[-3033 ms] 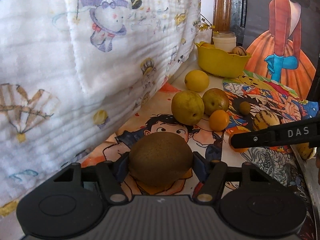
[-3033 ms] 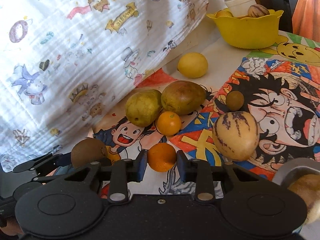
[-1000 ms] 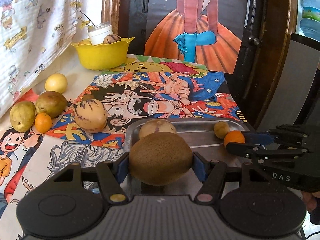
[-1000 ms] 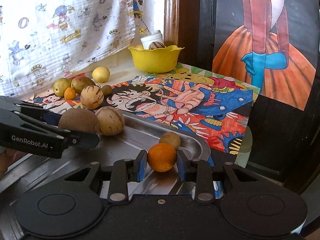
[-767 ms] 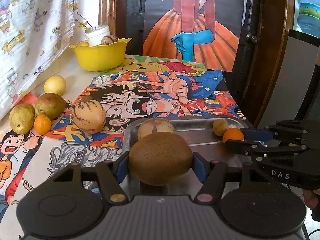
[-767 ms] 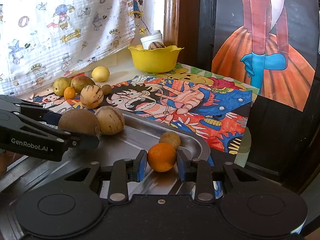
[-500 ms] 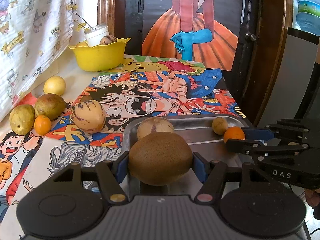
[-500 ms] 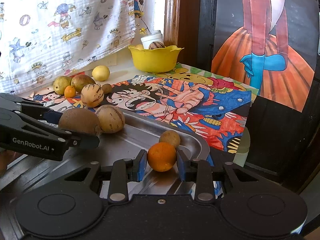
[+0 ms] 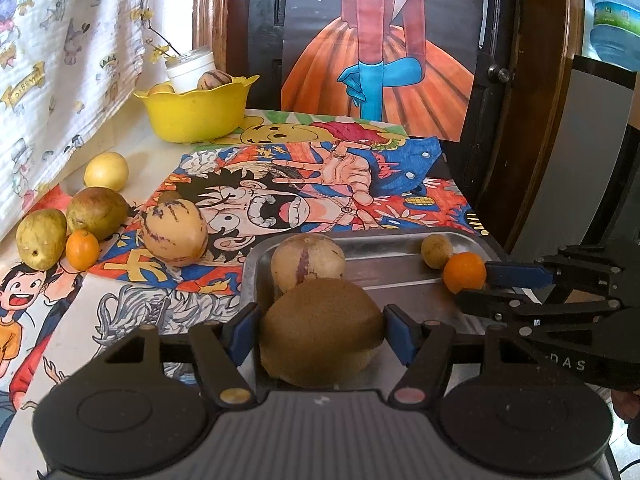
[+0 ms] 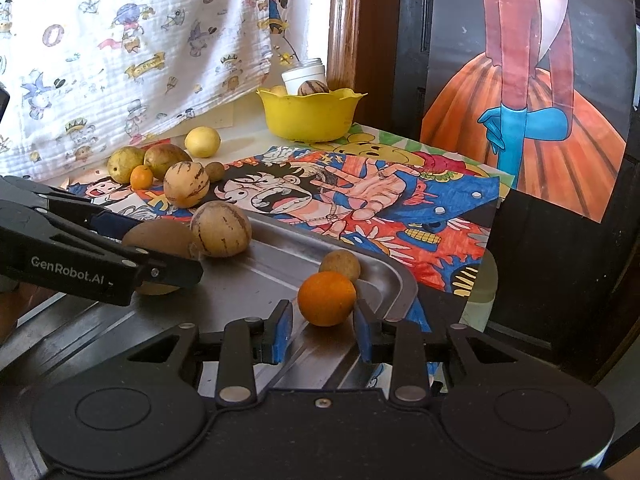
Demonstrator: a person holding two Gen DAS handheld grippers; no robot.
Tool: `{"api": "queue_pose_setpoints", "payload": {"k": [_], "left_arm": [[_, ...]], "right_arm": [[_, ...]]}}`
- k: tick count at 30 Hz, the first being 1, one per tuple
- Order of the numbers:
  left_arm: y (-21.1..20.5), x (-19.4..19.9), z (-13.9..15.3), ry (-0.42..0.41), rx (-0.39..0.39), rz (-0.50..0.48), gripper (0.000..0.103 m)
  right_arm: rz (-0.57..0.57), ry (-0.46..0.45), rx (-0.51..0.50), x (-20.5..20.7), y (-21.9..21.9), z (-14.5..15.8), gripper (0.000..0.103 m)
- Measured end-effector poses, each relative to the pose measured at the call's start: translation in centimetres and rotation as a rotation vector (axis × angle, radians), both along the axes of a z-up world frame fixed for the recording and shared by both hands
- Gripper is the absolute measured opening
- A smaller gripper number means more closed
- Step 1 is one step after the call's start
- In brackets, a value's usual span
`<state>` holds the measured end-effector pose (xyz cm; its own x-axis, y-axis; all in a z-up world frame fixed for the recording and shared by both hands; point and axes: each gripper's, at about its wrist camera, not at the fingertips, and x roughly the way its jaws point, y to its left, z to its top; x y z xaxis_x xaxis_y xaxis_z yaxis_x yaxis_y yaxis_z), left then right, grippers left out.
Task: Organize fruits
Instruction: 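Lower the kiwi onto the tray and open the left tool, then withdraw both open tools from the tray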
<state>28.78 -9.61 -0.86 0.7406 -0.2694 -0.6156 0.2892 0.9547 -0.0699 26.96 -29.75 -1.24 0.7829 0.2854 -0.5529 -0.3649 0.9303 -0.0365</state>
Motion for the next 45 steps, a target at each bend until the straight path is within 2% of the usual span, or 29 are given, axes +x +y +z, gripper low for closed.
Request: {"api": "queue_pose_setpoints", "payload": {"k": [6, 14, 18, 23, 27, 32, 37, 45], "left_arm": [[0.2, -0.2, 0.0, 0.001, -0.006, 0.006, 0.073], [1.0, -1.9, 0.7, -0.012, -0.028, 0.033, 0.082], [2.0, -3.4, 1.5, -0.027, -0.058, 0.067, 0.087], [3.5, -5.6, 2.6, -0.050, -0.091, 0.113, 0.102], [4.5, -7.5, 3.3, -0.065, -0.110, 0.141, 0.103], [5.9, -10.1, 3.9, -0.070, -0.140, 0.171, 0.103], [6.9, -12.8, 4.5, -0.084, -0.155, 0.182, 0.103], [7.3, -17.1, 4.4, -0.066, -0.096, 0.141, 0.103]], "right_arm": [[-0.004, -0.001, 0.007, -0.5, 0.1, 0.2, 0.038], [-0.020, -0.016, 0.031, -2.5, -0.3, 1.6, 0.053], [-0.022, -0.022, 0.047, -3.9, -0.4, 2.3, 0.064], [-0.015, -0.031, 0.064, -6.1, -0.1, 3.4, 0.083], [-0.012, -0.036, 0.094, -8.0, 0.1, 4.4, 0.099], [-0.013, -0.029, 0.110, -10.5, 0.7, 5.1, 0.102], [-0.024, 0.019, 0.105, -12.9, 1.4, 5.3, 0.102], [-0.056, 0.120, 0.094, -17.1, 2.2, 4.9, 0.102]]}}
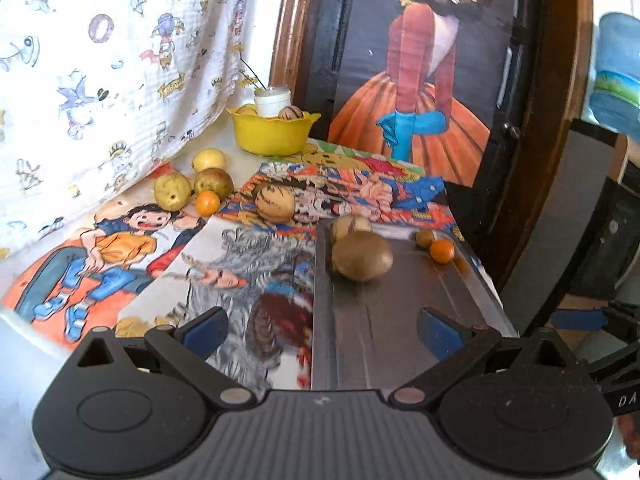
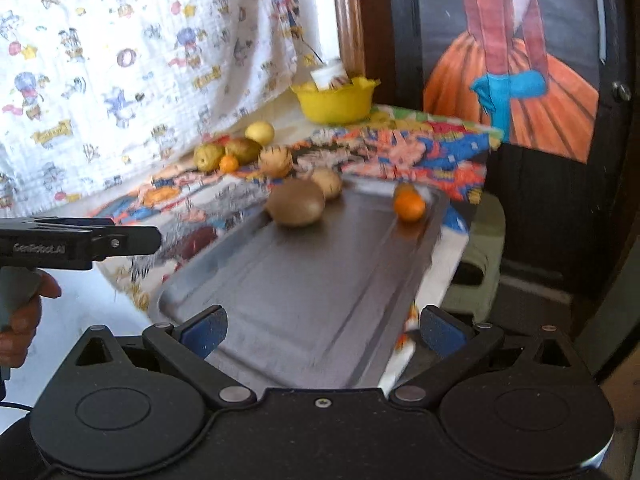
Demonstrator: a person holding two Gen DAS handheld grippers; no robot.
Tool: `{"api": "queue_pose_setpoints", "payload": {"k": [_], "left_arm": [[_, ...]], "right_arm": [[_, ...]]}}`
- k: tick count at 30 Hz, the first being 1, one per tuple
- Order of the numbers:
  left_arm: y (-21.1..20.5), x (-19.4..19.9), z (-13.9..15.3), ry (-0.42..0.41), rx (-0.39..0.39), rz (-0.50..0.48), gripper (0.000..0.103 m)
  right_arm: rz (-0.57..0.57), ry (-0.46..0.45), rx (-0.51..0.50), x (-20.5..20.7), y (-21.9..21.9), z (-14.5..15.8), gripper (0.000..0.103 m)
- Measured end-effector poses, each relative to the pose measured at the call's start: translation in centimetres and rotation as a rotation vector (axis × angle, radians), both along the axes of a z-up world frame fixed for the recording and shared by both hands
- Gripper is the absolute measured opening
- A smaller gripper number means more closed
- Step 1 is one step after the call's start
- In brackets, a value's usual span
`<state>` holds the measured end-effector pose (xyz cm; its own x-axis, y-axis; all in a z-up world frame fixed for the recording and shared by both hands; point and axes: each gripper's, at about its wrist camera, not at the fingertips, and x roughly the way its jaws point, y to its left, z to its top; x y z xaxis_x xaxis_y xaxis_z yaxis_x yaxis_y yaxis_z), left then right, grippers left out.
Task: Organize fruits
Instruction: 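Withdraw both open tools from the tray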
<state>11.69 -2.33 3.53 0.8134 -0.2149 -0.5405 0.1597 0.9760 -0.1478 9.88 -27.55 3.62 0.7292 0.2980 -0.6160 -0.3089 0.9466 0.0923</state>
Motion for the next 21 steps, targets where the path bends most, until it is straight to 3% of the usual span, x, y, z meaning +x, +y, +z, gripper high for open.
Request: {"api": "queue_pose_setpoints", "payload": {"k": [8, 21], "left_arm": [[0.4, -3.0, -1.1, 0.041, 0.048, -0.017, 0.103], [3.7, -4.5, -2.0, 0.110, 0.024, 0.051, 0.103]], "right_arm": [[-0.017, 0.075, 0.013, -2.8, 1.1, -0.9, 0.102], [0.085, 0.112, -0.002, -2.7, 3.7, -1.1, 0.102]]}}
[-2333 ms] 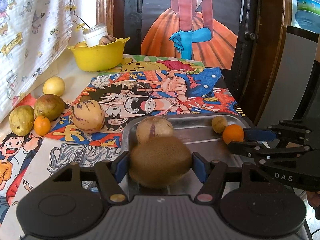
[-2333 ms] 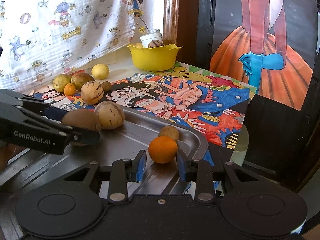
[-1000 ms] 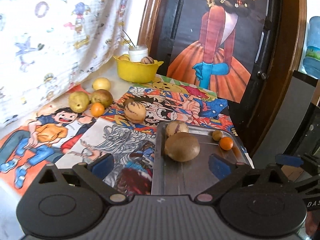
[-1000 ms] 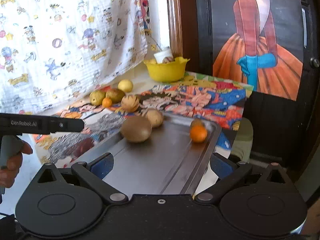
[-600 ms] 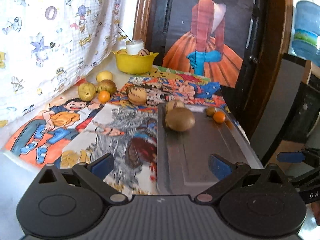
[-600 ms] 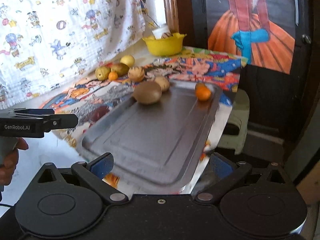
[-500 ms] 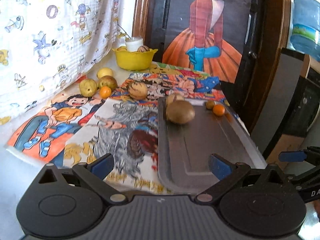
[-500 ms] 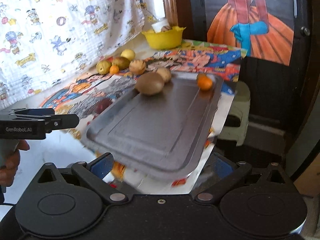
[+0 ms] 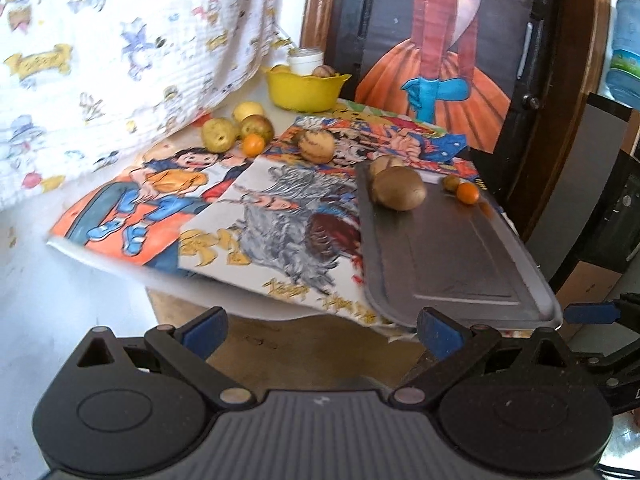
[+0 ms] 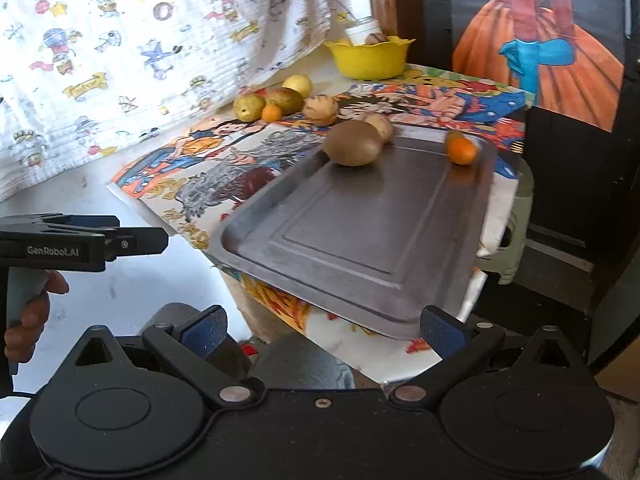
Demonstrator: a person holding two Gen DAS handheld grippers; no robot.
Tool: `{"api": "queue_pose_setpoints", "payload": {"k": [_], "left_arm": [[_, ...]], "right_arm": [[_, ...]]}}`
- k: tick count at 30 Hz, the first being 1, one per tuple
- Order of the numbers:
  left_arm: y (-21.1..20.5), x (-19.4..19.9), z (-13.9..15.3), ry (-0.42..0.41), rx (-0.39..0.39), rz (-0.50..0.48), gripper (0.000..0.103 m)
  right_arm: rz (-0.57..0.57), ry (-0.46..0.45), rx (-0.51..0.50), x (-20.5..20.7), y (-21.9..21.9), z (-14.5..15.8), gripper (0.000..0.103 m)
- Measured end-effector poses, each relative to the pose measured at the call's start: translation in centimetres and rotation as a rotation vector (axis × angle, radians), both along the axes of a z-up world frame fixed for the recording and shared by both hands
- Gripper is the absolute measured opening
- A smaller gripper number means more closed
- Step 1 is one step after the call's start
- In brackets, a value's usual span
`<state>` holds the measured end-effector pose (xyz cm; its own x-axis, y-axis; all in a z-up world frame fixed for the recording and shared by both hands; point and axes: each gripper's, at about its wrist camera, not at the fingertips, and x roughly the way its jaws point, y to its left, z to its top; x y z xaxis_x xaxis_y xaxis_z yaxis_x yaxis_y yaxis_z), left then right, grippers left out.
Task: Organize fruits
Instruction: 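Withdraw both open tools from the tray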
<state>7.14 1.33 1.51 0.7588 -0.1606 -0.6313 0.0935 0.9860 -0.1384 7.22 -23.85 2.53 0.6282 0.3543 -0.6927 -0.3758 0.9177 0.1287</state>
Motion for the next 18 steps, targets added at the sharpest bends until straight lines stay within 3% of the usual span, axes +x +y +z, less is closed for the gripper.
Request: {"api": "queue_pose_setpoints", "payload": {"k": [18], "left_arm": [[5.3, 5.1, -0.3, 0.061, 0.074, 0.138, 0.103]], "right_arm": [[0.183, -0.090, -0.038, 6.6, 3.8, 1.3, 0.102]]}}
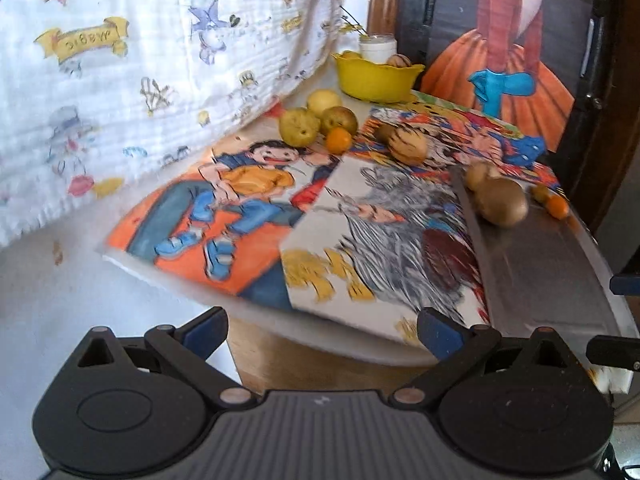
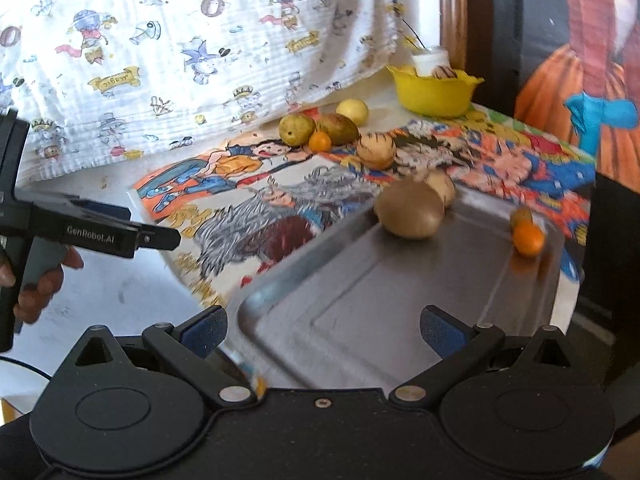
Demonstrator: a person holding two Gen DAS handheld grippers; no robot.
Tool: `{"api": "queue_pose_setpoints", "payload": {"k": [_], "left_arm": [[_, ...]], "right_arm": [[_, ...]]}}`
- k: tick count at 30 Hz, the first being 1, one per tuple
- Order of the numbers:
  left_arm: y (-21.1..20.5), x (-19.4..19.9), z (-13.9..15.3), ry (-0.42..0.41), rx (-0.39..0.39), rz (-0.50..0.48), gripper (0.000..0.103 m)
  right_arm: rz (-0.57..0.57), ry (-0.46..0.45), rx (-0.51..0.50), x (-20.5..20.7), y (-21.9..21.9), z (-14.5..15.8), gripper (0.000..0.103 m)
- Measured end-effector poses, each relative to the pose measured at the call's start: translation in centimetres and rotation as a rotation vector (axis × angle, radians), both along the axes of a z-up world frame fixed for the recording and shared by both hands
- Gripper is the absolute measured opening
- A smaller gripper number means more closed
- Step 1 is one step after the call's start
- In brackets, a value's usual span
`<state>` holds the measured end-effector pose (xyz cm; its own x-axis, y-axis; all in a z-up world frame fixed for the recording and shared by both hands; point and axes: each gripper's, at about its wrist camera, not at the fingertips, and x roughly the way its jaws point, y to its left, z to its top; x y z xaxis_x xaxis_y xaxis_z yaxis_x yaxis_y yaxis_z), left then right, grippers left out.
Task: Organize fruits
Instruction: 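Withdraw both open tools from the tray, then grasp a tangerine with the left tool while the right tool grasps another striped pepino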
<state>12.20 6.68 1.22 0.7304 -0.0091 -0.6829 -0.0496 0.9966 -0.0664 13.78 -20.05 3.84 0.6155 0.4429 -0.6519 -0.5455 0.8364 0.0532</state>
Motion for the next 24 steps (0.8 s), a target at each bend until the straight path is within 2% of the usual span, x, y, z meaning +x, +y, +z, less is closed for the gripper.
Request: {"api": "queue_pose_setpoints", "payload": {"k": [6, 9, 10, 13, 17, 20, 24], "left_arm": [[0.6, 3.6, 1.6, -0.030, 0.013, 0.028, 0.103], [0.9, 5.8, 2.7, -0.055, -0.021, 0.034, 0.103], [0.9, 6.6, 3.0, -0.067, -0.032, 0.032, 0.103], [1.0, 9.4, 3.4, -0.103, -0.061, 0.024, 0.103], [0.7, 13.3, 3.1, -0.135, -0.095, 0.017, 0.103], [0.6, 15.6, 2.4, -0.140, -0.113, 0.014, 0.103], [0.9, 18.1, 1.0, -0.123, -0.145, 0.022, 0.103]], "right_arm": [[0.033, -0.077, -0.029, 4.0, 0.4, 1.9, 0.102], [0.050, -0.138, -0.036, 6.3, 0.7, 3.7, 0.102], [0.093, -0.199, -0.045, 8.1, 1.1, 4.8, 0.102], [0.129, -0.250, -0.067, 10.0, 1.7, 5.3, 0.102], [0.174, -0.271, -0.108, 14.6, 2.9, 5.0, 0.102], [0.223, -0.274, -0.149, 18.6, 3.8, 3.3, 0.102], [0.268, -0.256, -0.188, 20.7, 4.6, 1.8, 0.100]]}}
